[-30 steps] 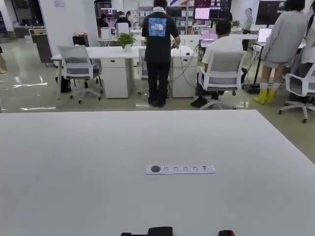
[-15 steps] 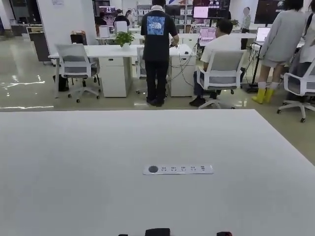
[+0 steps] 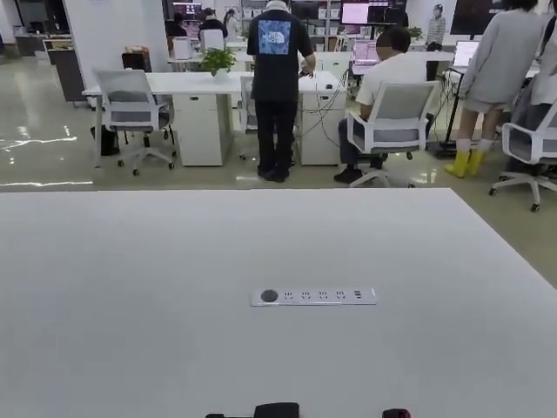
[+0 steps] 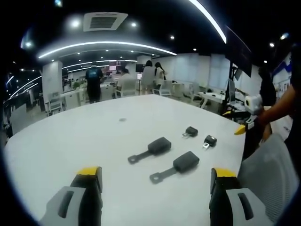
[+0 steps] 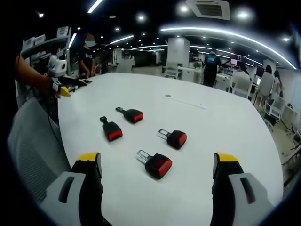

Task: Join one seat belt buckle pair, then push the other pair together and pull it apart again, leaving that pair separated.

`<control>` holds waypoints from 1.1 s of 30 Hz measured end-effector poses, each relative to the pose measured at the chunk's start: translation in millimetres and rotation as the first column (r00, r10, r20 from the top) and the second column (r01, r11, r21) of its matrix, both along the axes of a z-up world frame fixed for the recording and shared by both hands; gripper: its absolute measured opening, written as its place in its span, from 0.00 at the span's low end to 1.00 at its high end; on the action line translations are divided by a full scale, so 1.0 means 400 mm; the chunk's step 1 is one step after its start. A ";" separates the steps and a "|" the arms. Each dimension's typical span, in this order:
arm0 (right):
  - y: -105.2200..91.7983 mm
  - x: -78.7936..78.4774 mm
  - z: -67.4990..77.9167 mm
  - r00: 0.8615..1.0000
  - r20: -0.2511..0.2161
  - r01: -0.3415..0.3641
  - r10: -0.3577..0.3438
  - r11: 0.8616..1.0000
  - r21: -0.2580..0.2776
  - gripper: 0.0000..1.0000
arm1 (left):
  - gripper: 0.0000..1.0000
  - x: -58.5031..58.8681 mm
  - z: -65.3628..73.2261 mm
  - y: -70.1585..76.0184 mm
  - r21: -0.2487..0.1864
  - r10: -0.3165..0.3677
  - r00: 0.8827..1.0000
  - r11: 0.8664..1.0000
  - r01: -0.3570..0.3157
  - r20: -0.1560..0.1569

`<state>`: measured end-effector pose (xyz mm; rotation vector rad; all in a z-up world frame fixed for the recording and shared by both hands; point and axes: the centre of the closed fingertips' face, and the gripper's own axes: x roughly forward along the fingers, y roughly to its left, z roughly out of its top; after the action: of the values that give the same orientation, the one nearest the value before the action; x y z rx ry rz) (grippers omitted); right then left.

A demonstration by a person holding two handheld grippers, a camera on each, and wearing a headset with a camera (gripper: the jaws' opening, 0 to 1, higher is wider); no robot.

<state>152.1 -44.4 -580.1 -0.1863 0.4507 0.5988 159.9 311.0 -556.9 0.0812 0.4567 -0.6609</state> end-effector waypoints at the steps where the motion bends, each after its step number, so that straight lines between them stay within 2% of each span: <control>1: 0.003 0.002 -0.001 1.000 -0.002 -0.002 0.002 1.000 0.002 0.99 | 0.98 0.002 -0.006 0.002 0.002 -0.003 1.000 1.000 0.003 -0.002; 15: 0.004 0.022 -0.031 0.999 -0.034 -0.017 0.017 1.000 0.008 0.99 | 0.97 0.020 -0.021 -0.040 0.010 -0.033 0.999 0.999 0.033 -0.025; 20: 0.008 0.035 -0.040 0.999 -0.039 -0.025 0.026 1.000 0.009 0.99 | 0.97 0.028 -0.035 -0.040 0.012 -0.043 0.998 0.999 0.044 -0.035; 23: 0.011 0.041 -0.049 0.998 -0.049 -0.031 0.032 0.999 0.009 1.00 | 0.96 0.032 -0.035 -0.062 0.018 -0.059 0.997 0.998 0.060 -0.043; 33: 0.024 0.054 -0.076 0.995 -0.078 -0.060 0.060 0.998 0.003 0.98 | 0.95 0.053 -0.058 -0.073 0.030 -0.099 0.993 0.994 0.101 -0.057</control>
<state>173.7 -34.9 -610.5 -0.1765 0.5222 0.6664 181.2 281.9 -579.9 0.1170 0.5197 -0.7556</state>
